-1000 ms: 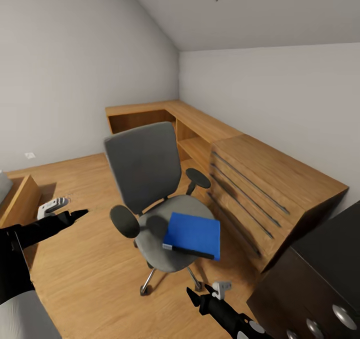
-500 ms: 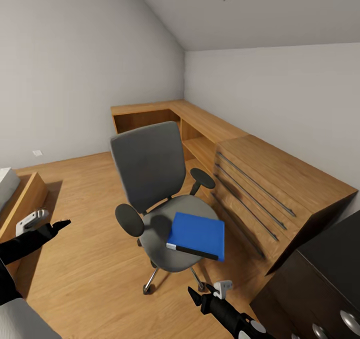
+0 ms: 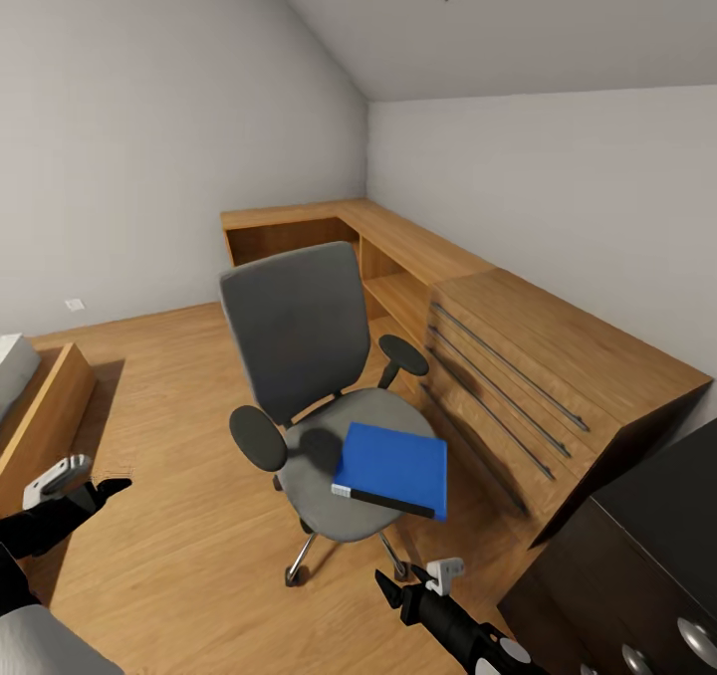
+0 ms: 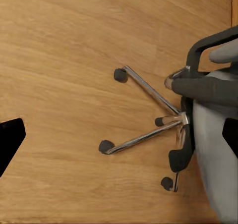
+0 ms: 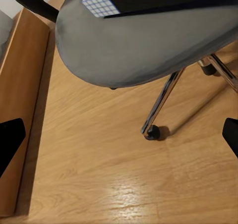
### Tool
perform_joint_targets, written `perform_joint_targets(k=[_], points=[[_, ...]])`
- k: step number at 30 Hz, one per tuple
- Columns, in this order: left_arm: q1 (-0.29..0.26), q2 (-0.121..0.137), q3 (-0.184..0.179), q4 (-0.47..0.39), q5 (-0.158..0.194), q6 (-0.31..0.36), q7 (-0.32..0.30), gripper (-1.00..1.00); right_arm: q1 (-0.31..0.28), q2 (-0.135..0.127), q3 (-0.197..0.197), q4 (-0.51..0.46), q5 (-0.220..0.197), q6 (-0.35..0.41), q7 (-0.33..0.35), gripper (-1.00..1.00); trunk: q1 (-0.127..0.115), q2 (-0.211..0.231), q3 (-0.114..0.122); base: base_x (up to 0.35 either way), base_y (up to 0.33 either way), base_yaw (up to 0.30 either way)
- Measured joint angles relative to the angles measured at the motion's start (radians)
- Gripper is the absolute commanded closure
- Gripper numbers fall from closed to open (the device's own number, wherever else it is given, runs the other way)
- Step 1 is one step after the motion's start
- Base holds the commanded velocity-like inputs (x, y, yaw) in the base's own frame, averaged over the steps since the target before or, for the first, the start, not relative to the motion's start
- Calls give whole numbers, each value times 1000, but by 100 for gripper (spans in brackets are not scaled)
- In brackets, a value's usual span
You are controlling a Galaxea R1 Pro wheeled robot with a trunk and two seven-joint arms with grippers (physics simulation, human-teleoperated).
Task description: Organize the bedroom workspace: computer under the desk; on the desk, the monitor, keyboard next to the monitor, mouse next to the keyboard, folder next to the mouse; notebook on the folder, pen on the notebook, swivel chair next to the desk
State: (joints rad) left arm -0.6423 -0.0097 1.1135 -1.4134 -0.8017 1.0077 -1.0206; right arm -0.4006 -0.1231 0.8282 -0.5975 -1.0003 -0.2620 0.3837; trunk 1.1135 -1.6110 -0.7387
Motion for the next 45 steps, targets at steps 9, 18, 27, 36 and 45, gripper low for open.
perform_joint_targets(k=[9,18,27,36,45], points=[[0,-7,52,111,-229,-71,13,-100,0,0,-3,0,0,0,-4,-100,0,0,0,0,0,0],[0,-85,130,175,-271,-319,153,-100,0,0,-17,24,0,-1,-5,-100,0,0,0,0,0,0],[0,-164,170,269,-266,-466,461,-100,0,0,-27,35,0,-3,-3,-100,0,0,0,0,0,0],[0,-164,228,470,-269,-663,637,-100,0,-1,-30,37,0,-5,-4,-100,0,0,0,0,0,0],[0,-164,277,623,-271,-844,834,-100,0,-2,-79,37,0,-4,-5,-100,0,0,0,0,0,0]])
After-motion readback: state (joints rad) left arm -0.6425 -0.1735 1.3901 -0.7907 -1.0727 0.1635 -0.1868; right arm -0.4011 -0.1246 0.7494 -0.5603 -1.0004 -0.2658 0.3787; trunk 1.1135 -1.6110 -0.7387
